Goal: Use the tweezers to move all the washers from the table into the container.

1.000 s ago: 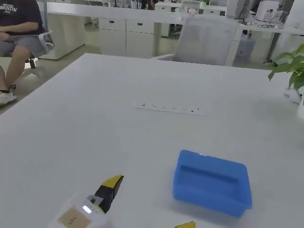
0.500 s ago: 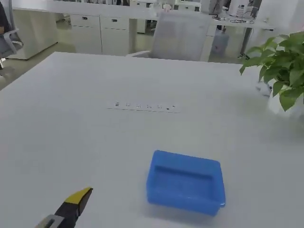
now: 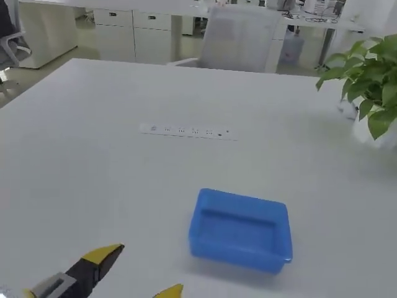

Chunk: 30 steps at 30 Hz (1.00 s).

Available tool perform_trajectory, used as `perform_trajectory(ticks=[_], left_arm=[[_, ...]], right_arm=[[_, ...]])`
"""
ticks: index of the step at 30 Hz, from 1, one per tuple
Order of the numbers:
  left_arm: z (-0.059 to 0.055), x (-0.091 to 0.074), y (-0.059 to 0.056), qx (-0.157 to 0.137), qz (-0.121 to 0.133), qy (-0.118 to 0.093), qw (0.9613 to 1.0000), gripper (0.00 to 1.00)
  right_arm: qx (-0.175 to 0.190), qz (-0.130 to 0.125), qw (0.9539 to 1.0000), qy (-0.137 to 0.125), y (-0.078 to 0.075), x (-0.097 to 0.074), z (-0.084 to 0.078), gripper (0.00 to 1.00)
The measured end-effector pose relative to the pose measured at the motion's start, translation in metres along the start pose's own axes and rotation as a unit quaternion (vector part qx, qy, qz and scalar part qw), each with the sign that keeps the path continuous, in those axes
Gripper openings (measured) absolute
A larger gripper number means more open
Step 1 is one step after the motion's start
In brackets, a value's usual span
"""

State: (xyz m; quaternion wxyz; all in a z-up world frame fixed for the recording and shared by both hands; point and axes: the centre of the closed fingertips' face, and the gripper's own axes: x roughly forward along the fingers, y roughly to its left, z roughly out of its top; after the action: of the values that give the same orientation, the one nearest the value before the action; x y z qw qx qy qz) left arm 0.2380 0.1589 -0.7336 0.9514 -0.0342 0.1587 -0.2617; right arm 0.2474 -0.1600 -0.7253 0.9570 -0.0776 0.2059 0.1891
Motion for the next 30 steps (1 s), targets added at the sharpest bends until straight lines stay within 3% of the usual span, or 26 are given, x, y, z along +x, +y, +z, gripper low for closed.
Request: perform_trajectory(ticks=[2,6,7,8,9,11,12,14,16,17,18,20,21,22,24,25,26,27,29,30], left_arm=[[-0.01,0.001,0.004,-0.017,-0.021,0.014,0.9995,0.54],[-0.026,0.004,-0.001,-0.002,-0.063,0.059,0.9963,0.42],[-0.028,0.004,-0.002,-0.004,-0.072,0.069,0.995,0.38],[-0.026,0.005,-0.005,-0.004,-0.079,0.066,0.9947,0.35],[-0.029,0.003,-0.012,-0.002,-0.109,0.079,0.9909,0.29],[-0.032,0.004,-0.015,0.013,-0.117,0.091,0.9888,0.25],[-0.036,0.004,-0.021,0.017,-0.133,0.107,0.9851,0.26],[-0.043,0.005,-0.032,0.013,-0.168,0.129,0.9772,0.27],[-0.043,0.005,-0.043,-0.044,-0.2,0.128,0.9703,0.26],[-0.044,0.006,-0.044,-0.047,-0.205,0.129,0.9691,0.26],[-0.049,0.007,-0.043,-0.025,-0.206,0.14,0.9682,0.25],[-0.061,0.008,-0.044,0.02,-0.212,0.171,0.9619,0.22],[-0.063,0.009,-0.046,0.029,-0.215,0.175,0.9602,0.21],[-0.064,0.012,-0.051,0.025,-0.222,0.176,0.9587,0.21],[-0.07,0.014,-0.056,0.041,-0.237,0.19,0.952,0.2],[-0.077,0.016,-0.056,0.077,-0.239,0.205,0.9459,0.22],[-0.083,0.016,-0.058,0.094,-0.248,0.216,0.9397,0.24],[-0.093,0.016,-0.06,0.116,-0.254,0.241,0.9295,0.23],[-0.105,0.016,-0.061,0.167,-0.264,0.268,0.9116,0.21],[-0.109,0.017,-0.061,0.182,-0.263,0.276,0.9063,0.21]], right_arm=[[-0.047,0.042,0.9978,0.02,0.019,0.007,0.0,0.34],[-0.039,0.129,0.9902,0.035,0.059,0.02,0.0,0.26],[-0.051,0.153,0.986,0.041,0.07,0.023,0.0,0.25],[-0.054,0.168,0.9832,0.047,0.077,0.025,0.0,0.22],[-0.054,0.194,0.9784,0.048,0.091,0.027,0.001,0.19],[-0.067,0.229,0.9693,0.06,0.109,0.03,-0.002,0.18],[-0.078,0.237,0.9657,0.073,0.115,0.031,-0.006,0.17],[-0.125,0.249,0.9576,0.072,0.127,0.037,-0.008,0.09],[-0.134,0.273,0.9497,0.076,0.144,0.04,-0.013,0.07],[-0.127,0.279,0.9482,0.085,0.148,0.041,-0.016,0.1],[-0.122,0.286,0.9462,0.09,0.154,0.043,-0.019,0.12],[-0.123,0.302,0.9406,0.094,0.163,0.044,-0.022,0.13],[-0.122,0.302,0.9404,0.096,0.163,0.047,-0.026,0.13],[-0.117,0.312,0.9374,0.102,0.168,0.049,-0.031,0.13],[-0.133,0.331,0.9259,0.124,0.178,0.051,-0.046,0.13],[-0.143,0.336,0.9214,0.132,0.181,0.052,-0.051,0.14],[-0.142,0.343,0.9181,0.139,0.187,0.055,-0.057,0.14],[-0.138,0.35,0.9149,0.146,0.193,0.056,-0.061,0.14],[-0.145,0.36,0.9092,0.151,0.201,0.058,-0.069,0.14],[-0.152,0.362,0.906,0.158,0.203,0.058,-0.073,0.14]])
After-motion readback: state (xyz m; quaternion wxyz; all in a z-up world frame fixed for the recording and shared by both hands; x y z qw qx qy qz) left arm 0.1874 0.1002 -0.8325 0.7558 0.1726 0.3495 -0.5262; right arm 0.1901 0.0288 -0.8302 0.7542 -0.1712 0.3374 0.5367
